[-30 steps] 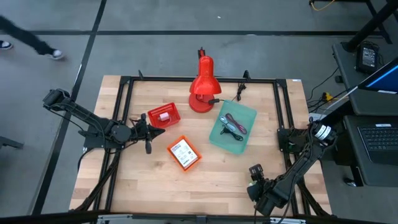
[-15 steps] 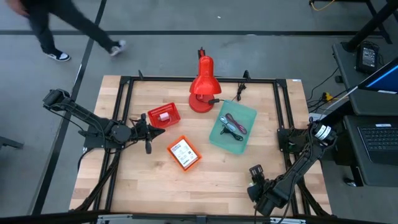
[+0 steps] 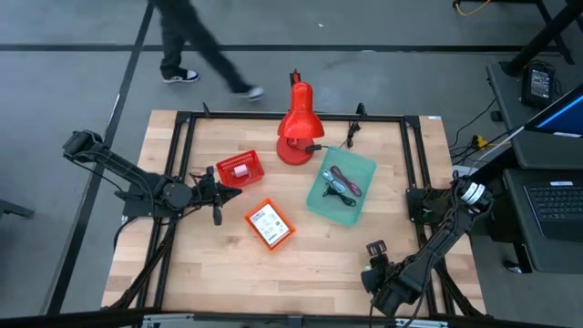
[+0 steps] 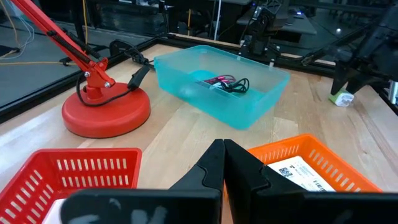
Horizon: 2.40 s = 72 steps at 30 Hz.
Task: Pick and place items into bin
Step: Put the green charger adapter into the red bin
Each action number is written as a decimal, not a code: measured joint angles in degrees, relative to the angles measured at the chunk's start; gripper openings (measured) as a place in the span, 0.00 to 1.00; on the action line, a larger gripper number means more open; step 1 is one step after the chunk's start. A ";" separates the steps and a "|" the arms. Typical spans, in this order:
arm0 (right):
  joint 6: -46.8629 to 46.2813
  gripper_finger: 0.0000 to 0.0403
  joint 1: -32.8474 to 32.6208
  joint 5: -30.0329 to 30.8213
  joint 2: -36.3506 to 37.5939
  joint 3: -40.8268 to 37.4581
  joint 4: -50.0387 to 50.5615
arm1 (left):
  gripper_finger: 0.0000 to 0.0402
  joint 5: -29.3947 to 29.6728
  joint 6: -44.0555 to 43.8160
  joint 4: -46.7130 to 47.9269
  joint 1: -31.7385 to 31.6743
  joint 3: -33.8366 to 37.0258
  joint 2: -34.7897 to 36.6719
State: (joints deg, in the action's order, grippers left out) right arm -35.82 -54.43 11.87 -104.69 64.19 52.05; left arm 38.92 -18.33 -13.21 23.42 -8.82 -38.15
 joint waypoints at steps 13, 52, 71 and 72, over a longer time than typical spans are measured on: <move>-1.46 0.28 3.08 6.62 12.18 -0.07 -1.55 | 0.00 -2.71 0.93 -0.01 -0.02 0.00 0.00; 43.62 0.28 21.76 21.77 32.14 -29.71 -74.39 | 0.15 -15.50 8.63 -9.76 -0.01 0.00 0.00; 43.77 0.28 33.10 12.03 29.57 -29.69 -82.59 | 0.51 -11.96 17.64 -26.81 -0.24 -0.02 -7.45; 43.80 0.28 33.54 11.96 28.86 -29.69 -83.42 | 0.51 -11.04 17.64 -28.52 -0.51 -0.02 -8.77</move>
State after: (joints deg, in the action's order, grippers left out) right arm 7.98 -20.89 23.83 -75.83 34.50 -31.37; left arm 27.87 -0.69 -41.73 22.91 -8.84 -46.92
